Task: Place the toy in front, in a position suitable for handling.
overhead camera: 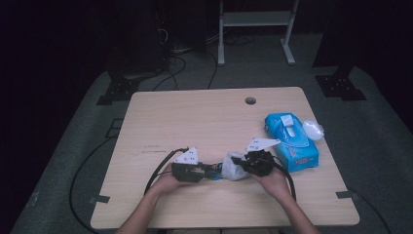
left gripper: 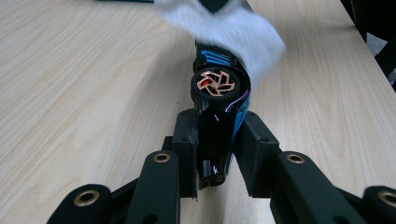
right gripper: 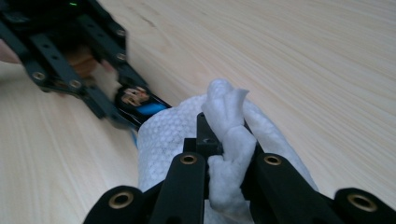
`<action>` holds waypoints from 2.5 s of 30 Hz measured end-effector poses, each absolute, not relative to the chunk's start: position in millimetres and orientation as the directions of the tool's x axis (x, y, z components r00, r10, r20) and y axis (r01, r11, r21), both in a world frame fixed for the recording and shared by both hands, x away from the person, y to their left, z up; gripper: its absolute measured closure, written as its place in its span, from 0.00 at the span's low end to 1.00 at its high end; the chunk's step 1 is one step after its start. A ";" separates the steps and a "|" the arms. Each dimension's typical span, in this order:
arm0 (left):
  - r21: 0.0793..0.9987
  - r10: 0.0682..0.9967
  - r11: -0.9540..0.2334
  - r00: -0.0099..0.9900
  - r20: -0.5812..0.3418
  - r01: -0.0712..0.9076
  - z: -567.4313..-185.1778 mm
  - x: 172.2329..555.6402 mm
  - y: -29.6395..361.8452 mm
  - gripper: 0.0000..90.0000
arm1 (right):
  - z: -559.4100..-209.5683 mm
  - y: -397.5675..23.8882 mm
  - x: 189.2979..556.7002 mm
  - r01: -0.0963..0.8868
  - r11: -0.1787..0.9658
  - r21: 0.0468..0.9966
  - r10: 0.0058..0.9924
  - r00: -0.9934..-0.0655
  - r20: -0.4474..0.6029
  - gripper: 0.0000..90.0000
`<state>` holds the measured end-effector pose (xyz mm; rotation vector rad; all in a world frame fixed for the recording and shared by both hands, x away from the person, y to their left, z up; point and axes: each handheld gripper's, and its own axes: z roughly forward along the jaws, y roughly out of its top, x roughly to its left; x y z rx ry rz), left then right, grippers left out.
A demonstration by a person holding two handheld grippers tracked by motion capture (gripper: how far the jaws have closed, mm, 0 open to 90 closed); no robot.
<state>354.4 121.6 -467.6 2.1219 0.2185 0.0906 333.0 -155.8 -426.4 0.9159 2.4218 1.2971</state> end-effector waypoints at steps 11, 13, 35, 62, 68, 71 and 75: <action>0.844 0.234 -0.507 0.970 -0.062 0.176 -468.0 357.5 122.4 0.75 | -430.4 -180.4 326.9 0.428 0.370 0.825 0.645 -0.757 0.104 0.94; 0.847 0.238 -0.494 0.968 -0.084 0.195 -467.0 358.4 124.3 0.71 | -430.8 -180.6 326.0 0.424 0.370 0.827 0.642 -0.760 0.103 0.94; 0.859 0.272 -0.372 0.926 -0.262 0.352 -455.3 365.7 120.7 0.62 | -435.4 -181.8 319.0 0.390 0.355 0.850 0.643 -0.762 0.081 0.94; 0.829 0.279 -0.424 0.923 -0.265 0.365 -452.4 360.0 121.2 0.64 | -437.8 -185.0 309.5 0.370 0.351 0.860 0.622 -0.779 0.081 0.95; 0.825 0.277 -0.454 0.933 -0.229 0.337 -452.8 357.9 119.1 0.61 | -438.6 -184.8 308.6 0.370 0.344 0.863 0.627 -0.775 0.082 0.94; 0.816 0.282 -0.475 0.935 -0.213 0.329 -455.9 356.5 116.2 0.59 | -438.5 -184.8 308.6 0.372 0.343 0.863 0.628 -0.774 0.084 0.94; 0.825 0.273 -0.488 0.948 -0.165 0.285 -457.7 356.7 115.2 0.64 | -438.2 -184.7 309.1 0.377 0.341 0.861 0.630 -0.771 0.088 0.94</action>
